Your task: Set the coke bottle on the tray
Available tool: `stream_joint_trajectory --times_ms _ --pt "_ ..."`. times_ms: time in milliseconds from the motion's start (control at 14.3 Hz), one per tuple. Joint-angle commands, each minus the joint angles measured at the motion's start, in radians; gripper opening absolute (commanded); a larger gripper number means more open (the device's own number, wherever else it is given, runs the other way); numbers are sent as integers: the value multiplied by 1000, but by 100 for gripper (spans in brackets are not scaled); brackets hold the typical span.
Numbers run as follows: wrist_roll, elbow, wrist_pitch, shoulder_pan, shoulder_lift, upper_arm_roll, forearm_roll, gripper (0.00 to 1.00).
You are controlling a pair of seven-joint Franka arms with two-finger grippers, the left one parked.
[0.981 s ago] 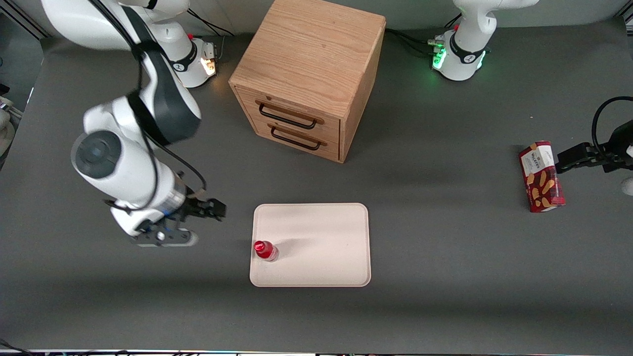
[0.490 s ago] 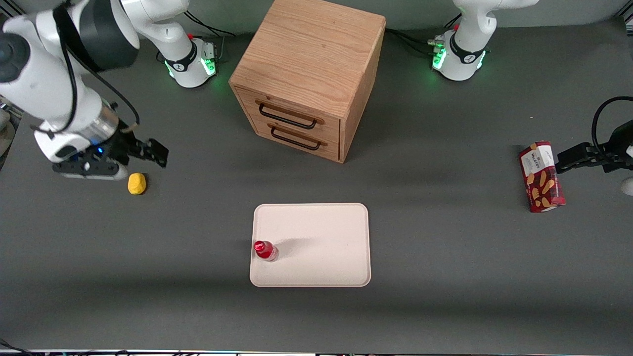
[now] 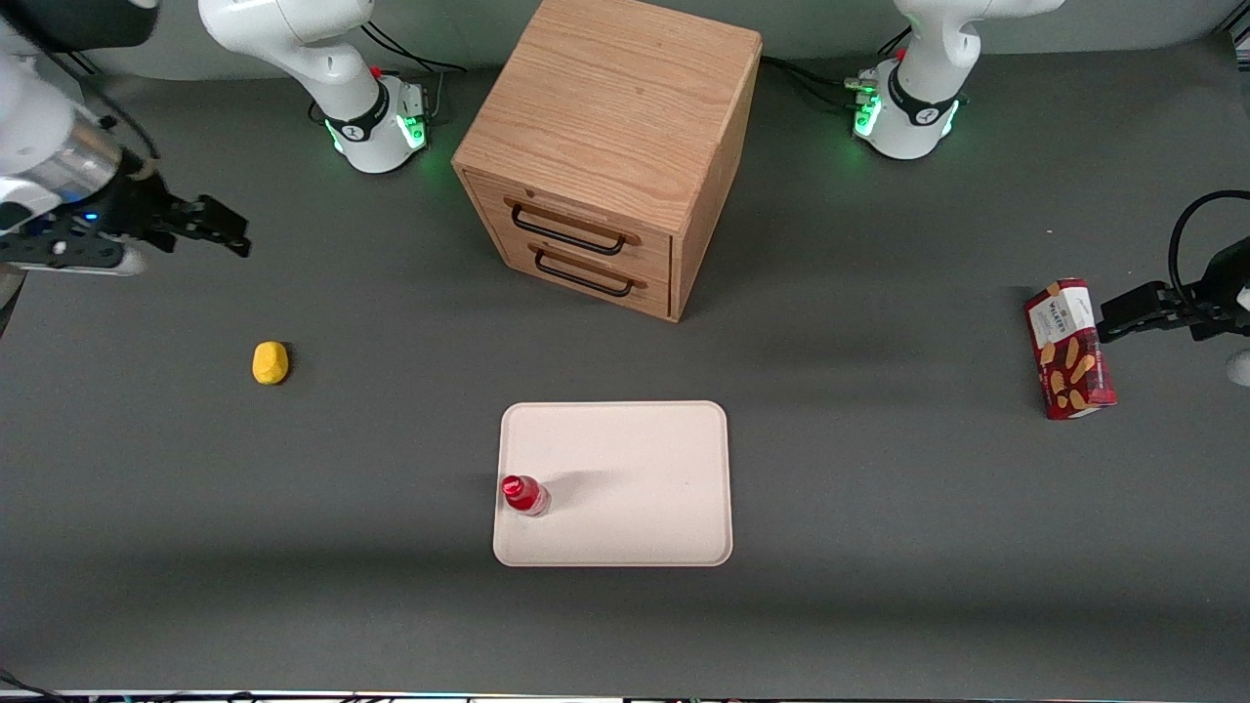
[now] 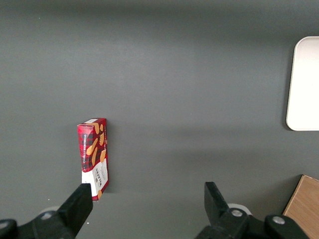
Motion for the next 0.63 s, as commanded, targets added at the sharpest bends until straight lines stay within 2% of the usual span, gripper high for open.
stream_joint_trajectory --times_ms 0,561 --pt "-40 -6 -1 6 -8 -36 7 100" --pt "-24 110 15 6 85 -34 4 100"
